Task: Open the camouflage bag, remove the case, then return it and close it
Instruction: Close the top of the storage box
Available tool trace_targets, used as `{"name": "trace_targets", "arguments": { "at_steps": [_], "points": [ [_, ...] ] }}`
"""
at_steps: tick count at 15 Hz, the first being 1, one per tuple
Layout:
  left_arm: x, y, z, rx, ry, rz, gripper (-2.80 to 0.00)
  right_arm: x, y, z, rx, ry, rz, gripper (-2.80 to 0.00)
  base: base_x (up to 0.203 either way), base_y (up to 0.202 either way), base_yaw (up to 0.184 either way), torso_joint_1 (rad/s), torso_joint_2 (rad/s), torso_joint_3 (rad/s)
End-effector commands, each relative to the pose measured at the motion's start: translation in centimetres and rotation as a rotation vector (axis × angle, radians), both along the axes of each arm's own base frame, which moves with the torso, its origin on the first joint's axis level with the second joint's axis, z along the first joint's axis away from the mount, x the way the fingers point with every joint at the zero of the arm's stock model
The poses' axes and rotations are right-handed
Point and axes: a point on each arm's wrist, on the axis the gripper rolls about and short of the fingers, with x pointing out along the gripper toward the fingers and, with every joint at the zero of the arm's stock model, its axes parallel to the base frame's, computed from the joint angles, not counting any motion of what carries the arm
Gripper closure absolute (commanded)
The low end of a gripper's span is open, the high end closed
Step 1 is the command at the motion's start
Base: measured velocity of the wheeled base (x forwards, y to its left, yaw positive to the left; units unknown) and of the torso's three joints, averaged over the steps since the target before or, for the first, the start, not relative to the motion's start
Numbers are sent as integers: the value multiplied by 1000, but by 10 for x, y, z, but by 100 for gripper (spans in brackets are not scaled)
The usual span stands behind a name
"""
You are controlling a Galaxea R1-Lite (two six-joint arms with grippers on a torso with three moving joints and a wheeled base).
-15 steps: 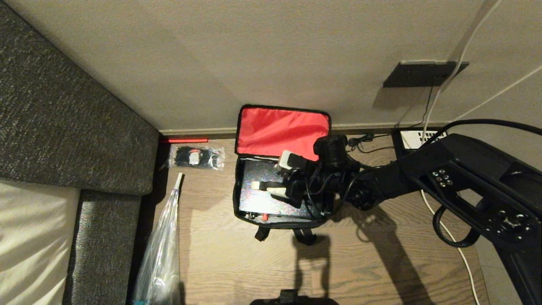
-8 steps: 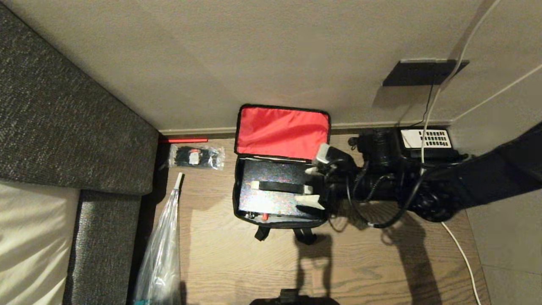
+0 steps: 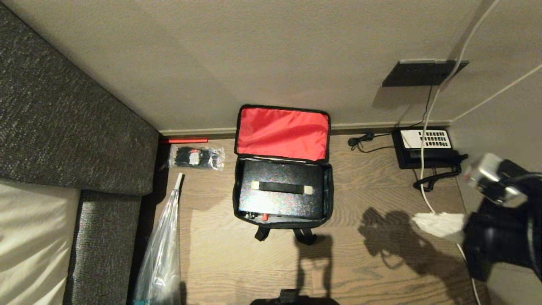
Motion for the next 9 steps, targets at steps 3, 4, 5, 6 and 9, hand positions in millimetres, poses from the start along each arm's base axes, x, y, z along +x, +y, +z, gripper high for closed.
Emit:
{"name": "trace_targets", "arguments": {
  "at_steps": [3,4,5,6,9],
  "points": [
    [0,0,-1,0,1,0,0,-114,-58,-10,61,-24,-251,0,0,0,0,0,0,0],
    [0,0,-1,0,1,0,0,-130,-66,-20,46,5,-300,0,0,0,0,0,0,0],
    [0,0,-1,-2,1,0,0,-146,-72,-32,17,55,-363,0,0,0,0,0,0,0],
    [0,0,-1,0,1,0,0,-159,-76,-43,-6,104,-433,0,0,0,0,0,0,0],
    [0,0,-1,-1,1,0,0,-166,-76,-55,52,34,-541,0,0,0,0,0,0,0]
  ]
}}
